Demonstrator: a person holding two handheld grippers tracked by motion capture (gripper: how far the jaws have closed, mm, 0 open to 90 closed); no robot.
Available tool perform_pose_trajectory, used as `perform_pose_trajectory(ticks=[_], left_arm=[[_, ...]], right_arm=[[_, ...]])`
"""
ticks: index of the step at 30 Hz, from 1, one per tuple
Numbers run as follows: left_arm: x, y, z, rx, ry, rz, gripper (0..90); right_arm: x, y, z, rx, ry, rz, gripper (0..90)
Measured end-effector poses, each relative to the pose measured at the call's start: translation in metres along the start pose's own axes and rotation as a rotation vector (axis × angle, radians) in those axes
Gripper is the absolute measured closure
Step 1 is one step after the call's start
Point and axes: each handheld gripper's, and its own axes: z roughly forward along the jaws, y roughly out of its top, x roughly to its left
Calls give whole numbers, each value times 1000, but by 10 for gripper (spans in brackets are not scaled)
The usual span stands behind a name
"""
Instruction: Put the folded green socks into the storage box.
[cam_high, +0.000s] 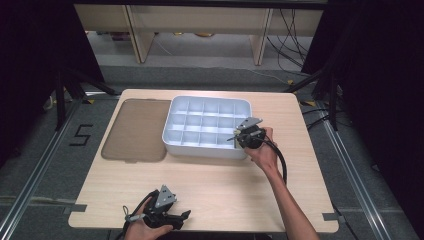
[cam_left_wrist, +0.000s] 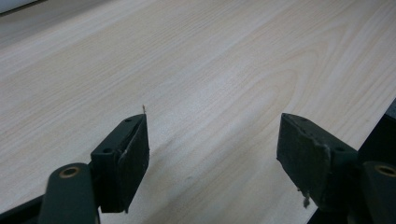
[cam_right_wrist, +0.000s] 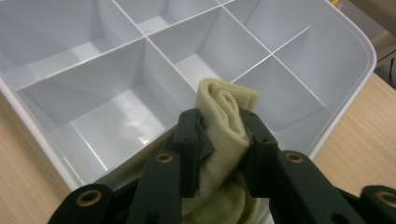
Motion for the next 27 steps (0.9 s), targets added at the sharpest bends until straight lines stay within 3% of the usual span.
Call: perform_pose_trajectory(ticks=[5,7,9,10,11,14,16,17,18,20,27], left_arm=[[0,0,0,0,0,0,251],[-2,0,1,-2,-6,-23,251],[0,0,0,0,0,-2,251],[0,0,0,0,-1,-2,250],[-2,0,1,-5,-6,-28,247],[-1,0,0,-3,1,-5,246],[-2,0,1,-9,-2,-26,246],[-1,0,0,0,-1,-7,246],[-2,0,1,-5,-4,-28,246],[0,0,0,-1,1,-5,246],[0,0,0,-1,0,-2,246]], right_arm=[[0,-1,1,18,11,3,701],[-2,-1,1,28,21,-6,679],[-2,-1,-1,31,29,41,602],[-3,0,-3,26,39,53,594],[-4,2,-7,0,35,59,593],[-6,5,-15,-17,43,75,597],[-8,8,-22,-39,42,75,639],[-10,10,-25,-48,47,73,668],[-10,11,-27,-58,44,76,703],[-13,13,-29,-62,44,74,734],[-15,9,-19,-2,50,75,800]])
